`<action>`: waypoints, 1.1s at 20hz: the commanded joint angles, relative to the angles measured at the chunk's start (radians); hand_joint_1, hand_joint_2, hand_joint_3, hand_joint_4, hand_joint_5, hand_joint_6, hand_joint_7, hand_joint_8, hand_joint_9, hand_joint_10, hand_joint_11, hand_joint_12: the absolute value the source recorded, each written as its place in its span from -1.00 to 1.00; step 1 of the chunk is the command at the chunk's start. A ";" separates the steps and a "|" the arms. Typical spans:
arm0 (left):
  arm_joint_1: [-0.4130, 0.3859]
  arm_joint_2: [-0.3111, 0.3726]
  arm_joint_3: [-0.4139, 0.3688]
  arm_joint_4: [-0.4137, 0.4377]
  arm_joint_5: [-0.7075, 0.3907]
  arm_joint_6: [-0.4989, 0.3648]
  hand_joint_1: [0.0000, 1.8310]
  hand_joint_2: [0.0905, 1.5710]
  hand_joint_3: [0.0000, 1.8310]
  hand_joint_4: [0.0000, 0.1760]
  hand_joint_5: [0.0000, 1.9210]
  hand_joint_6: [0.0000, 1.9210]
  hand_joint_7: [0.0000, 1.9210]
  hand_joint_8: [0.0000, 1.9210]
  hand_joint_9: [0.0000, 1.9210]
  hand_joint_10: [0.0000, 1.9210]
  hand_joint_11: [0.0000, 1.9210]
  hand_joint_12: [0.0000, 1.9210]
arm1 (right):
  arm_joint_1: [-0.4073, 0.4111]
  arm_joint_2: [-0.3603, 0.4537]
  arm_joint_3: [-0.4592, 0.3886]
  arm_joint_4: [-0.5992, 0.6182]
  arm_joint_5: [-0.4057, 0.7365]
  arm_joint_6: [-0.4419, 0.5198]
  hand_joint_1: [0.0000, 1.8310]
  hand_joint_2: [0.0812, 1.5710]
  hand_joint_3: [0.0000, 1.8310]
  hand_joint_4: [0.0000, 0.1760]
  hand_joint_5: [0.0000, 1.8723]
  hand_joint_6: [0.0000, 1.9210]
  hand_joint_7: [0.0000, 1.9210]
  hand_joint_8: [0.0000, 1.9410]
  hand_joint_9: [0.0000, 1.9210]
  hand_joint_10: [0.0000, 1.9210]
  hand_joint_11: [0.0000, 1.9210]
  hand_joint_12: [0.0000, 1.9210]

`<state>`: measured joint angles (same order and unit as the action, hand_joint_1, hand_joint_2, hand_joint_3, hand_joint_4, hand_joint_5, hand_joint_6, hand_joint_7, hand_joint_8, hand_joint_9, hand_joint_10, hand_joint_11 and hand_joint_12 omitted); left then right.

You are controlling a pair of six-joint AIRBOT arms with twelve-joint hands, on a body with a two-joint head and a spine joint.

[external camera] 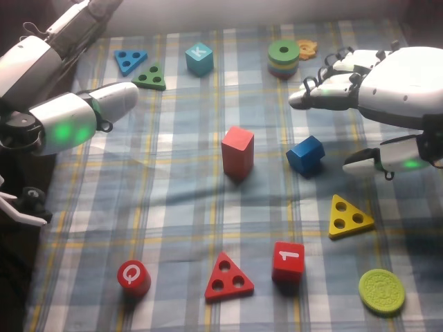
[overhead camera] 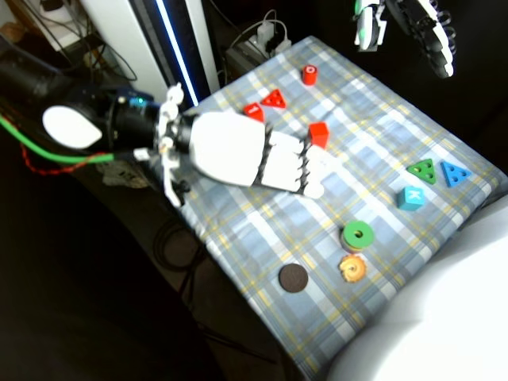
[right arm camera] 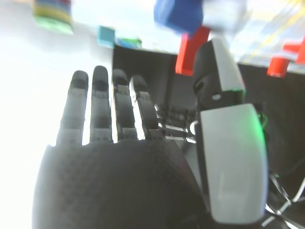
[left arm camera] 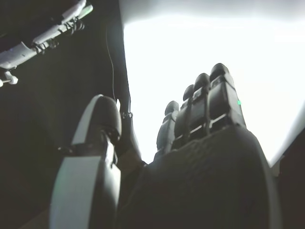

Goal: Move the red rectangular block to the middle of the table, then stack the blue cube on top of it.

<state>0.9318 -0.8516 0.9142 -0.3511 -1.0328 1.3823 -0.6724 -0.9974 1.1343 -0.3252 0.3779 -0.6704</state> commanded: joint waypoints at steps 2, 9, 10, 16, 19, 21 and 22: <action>-0.008 -0.004 0.007 0.013 -0.121 -0.011 -0.12 0.68 -1.00 0.35 -1.00 -1.00 -1.00 -1.00 -1.00 -1.00 -1.00 -1.00 | 0.007 -0.012 0.010 0.023 0.099 0.003 0.01 0.41 -1.00 -1.00 -0.84 -0.54 -0.65 -0.86 -1.00 -0.06 -1.00 0.65; -0.008 -0.008 0.011 0.010 -0.120 -0.015 -0.12 0.69 -0.99 0.21 -1.00 -1.00 -1.00 -1.00 -1.00 -1.00 -1.00 -1.00 | 0.007 -0.066 0.049 0.023 0.066 0.003 0.04 0.39 -1.00 -1.00 -0.87 -0.19 -0.68 -0.55 -0.97 -0.03 -1.00 0.40; -0.008 -0.008 0.011 0.010 -0.120 -0.016 -0.11 0.69 -1.00 0.13 -1.00 -1.00 -1.00 -1.00 -1.00 -1.00 -1.00 -1.00 | 0.007 -0.074 0.056 0.023 0.059 0.003 0.03 0.39 -1.00 -1.00 -0.86 -0.18 -0.65 -0.56 -0.95 -0.02 -1.00 0.48; -0.008 -0.008 0.011 0.011 -0.117 -0.016 -0.11 0.69 -1.00 0.05 -1.00 -1.00 -1.00 -1.00 -1.00 -1.00 -1.00 -1.00 | 0.007 -0.100 0.075 0.025 0.041 0.003 0.03 0.44 -1.00 -1.00 -0.60 -0.24 -0.38 -0.51 -0.77 0.00 -1.00 0.53; -0.008 -0.009 0.011 0.011 -0.118 -0.017 -0.13 0.70 -1.00 0.01 -1.00 -1.00 -1.00 -1.00 -1.00 -1.00 -1.00 -1.00 | 0.007 -0.109 0.078 0.025 0.041 0.003 0.10 0.55 -0.99 -1.00 -0.29 0.32 -0.24 -0.42 -0.64 0.08 -1.00 0.63; -0.008 -0.009 0.011 0.011 -0.118 -0.017 -0.18 0.71 -0.99 0.06 -1.00 -1.00 -1.00 -1.00 -1.00 -1.00 -1.00 -1.00 | 0.007 -0.115 0.082 0.025 0.039 0.003 0.26 0.55 -1.00 -1.00 -0.27 0.40 -0.14 0.33 -0.56 0.28 -1.00 0.90; -0.008 -0.010 0.011 0.011 -0.118 -0.018 -0.16 0.71 -0.99 -0.03 -1.00 -1.00 -1.00 -1.00 -1.00 -1.00 -1.00 -1.00 | 0.007 -0.118 0.084 0.025 0.037 0.003 0.30 0.52 -1.00 -1.00 -0.21 0.28 -0.10 0.39 -0.51 0.42 -1.00 0.98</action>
<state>0.9318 -0.8577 0.9207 -0.3550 -1.0283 1.3731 -0.6720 -1.1130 1.2144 -0.3069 0.3424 -0.6701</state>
